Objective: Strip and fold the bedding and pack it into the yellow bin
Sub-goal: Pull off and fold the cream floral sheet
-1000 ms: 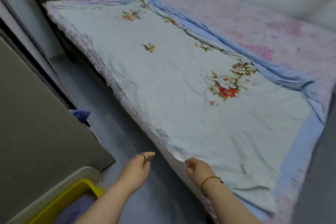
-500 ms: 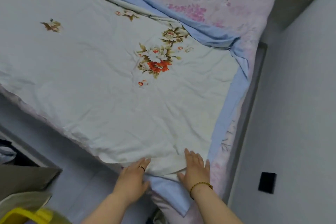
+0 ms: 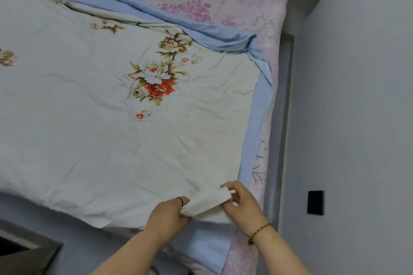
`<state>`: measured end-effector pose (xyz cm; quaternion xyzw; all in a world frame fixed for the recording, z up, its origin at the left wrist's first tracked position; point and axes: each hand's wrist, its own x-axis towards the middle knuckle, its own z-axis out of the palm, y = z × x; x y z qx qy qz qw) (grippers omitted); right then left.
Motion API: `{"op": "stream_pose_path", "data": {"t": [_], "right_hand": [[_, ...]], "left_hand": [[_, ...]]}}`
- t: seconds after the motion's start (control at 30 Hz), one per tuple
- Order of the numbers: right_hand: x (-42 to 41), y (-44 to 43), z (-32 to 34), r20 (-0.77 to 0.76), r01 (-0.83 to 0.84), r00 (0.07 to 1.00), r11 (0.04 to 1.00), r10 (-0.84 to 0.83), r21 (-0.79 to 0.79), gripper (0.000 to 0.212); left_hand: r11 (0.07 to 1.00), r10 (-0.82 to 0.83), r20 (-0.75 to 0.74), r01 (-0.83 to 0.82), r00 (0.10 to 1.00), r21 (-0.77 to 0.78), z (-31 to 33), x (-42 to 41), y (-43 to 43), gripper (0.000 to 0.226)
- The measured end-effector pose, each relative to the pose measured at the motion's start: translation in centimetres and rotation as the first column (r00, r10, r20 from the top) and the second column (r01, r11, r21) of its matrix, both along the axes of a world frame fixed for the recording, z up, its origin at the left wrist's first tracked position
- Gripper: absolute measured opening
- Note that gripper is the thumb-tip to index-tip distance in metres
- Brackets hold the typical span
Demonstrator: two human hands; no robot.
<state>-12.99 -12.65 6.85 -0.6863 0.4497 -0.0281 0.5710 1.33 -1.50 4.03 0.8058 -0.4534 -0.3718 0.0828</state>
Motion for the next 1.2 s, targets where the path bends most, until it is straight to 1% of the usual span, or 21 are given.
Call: {"op": "stream_pose_path", "data": {"t": [0.07,0.1,0.17,0.2,0.23,0.27,0.3,0.37,0.4,0.43,0.53,0.57,0.6,0.67,0.8,0.87,0.93,0.97,1.03,1.1,1.2], "right_hand": [[-0.1,0.1,0.5,-0.005,-0.014,1.0,0.999,0.014,0.03,0.038],[-0.1,0.2,0.9,-0.016,-0.029,0.999,0.999,0.03,0.042,0.05],[-0.1,0.5,1.2,0.011,-0.055,0.998,0.991,0.054,0.123,0.072],[-0.1,0.5,1.4,0.044,-0.052,0.998,0.978,0.044,0.204,0.074],[-0.1,0.6,1.8,0.07,-0.039,0.997,0.966,0.022,0.255,0.075],[-0.2,0.6,1.9,0.082,-0.032,0.997,0.958,0.009,0.285,0.078],[-0.3,0.6,2.3,0.085,-0.016,0.996,0.954,-0.01,0.299,0.074],[-0.8,0.6,2.9,0.101,0.064,0.99,0.943,-0.102,0.327,0.038],[-1.1,0.7,2.9,0.114,0.081,0.986,0.94,-0.125,0.331,0.027],[-1.2,0.8,3.2,0.134,0.092,0.981,0.94,-0.142,0.328,0.025],[-0.9,1.3,3.4,0.152,0.135,0.974,0.966,-0.17,0.22,0.019],[-0.5,1.7,3.7,0.17,0.168,0.965,0.969,-0.199,0.181,0.015],[-0.1,2.0,3.6,0.183,0.195,0.958,0.97,-0.22,0.142,0.019],[1.0,2.7,4.0,0.2,0.218,0.952,0.972,-0.232,0.087,0.021],[2.8,3.4,5.4,0.219,0.233,0.949,0.972,-0.229,0.007,0.037],[3.4,3.6,6.1,0.233,0.23,0.949,0.971,-0.211,-0.058,0.036],[3.8,3.8,6.7,0.261,0.209,0.949,0.972,-0.175,-0.109,0.032],[4.0,4.0,7.2,0.287,0.203,0.944,0.972,-0.163,-0.115,0.03],[4.4,4.4,8.0,0.337,0.187,0.932,0.973,-0.131,-0.137,0.029],[4.7,4.8,8.8,0.361,0.187,0.926,0.963,-0.107,-0.195,0.026],[4.9,4.9,9.8,0.383,0.248,0.914,0.931,-0.133,-0.268,0.024]], "left_hand": [[0.997,0.02,-0.053,-0.023,0.998,-0.068,0.7,0.1,0.1,0.019],[0.993,0.021,-0.056,-0.027,0.998,-0.119,1.1,0.1,0.2,0.018],[0.975,0.033,-0.091,-0.053,0.995,-0.215,1.9,-0.1,0.3,0.031],[0.963,0.047,-0.126,-0.078,0.991,-0.258,2.3,-0.3,0.2,0.041],[0.951,0.054,-0.153,-0.098,0.987,-0.294,2.8,-0.5,0.1,0.046],[0.941,0.05,-0.167,-0.102,0.985,-0.323,3.3,-0.7,-0.1,0.043],[0.934,0.038,-0.167,-0.095,0.985,-0.345,3.7,-0.8,-0.3,0.044],[0.919,0.035,-0.159,-0.094,0.987,-0.384,4.7,-1.0,-0.7,0.051],[0.914,0.042,-0.151,-0.099,0.988,-0.393,5.1,-1.1,-0.7,0.059],[0.909,0.052,-0.139,-0.105,0.989,-0.404,5.4,-1.1,-0.7,0.065],[0.884,0.112,-0.098,-0.144,0.989,-0.444,6.0,-1.4,-0.6,0.071],[0.85,0.126,-0.043,-0.13,0.991,-0.51,6.0,-1.7,-0.5,0.067],[0.804,0.145,0.022,-0.105,0.989,-0.586,6.0,-2.1,-0.4,0.06],[0.764,0.195,0.1,-0.087,0.976,-0.639,6.4,-3.0,-0.3,0.054],[0.75,0.255,0.076,-0.148,0.964,-0.644,7.7,-3.7,-0.5,0.048],[0.763,0.285,0.075,-0.179,0.956,-0.622,8.0,-3.1,-0.4,0.045],[0.743,0.387,-0.001,-0.313,0.922,-0.591,8.6,-2.3,-0.5,0.044],[0.726,0.416,0.006,-0.328,0.91,-0.604,8.8,-1.9,-0.5,0.041],[0.722,0.421,0.127,-0.247,0.898,-0.646,8.7,-1.0,-0.3,0.037],[0.713,0.44,0.231,-0.181,0.868,-0.677,8.4,0.1,-0.1,0.027],[0.761,0.419,0.287,-0.161,0.861,-0.628,8.5,2.2,0.4,0.022]]}}
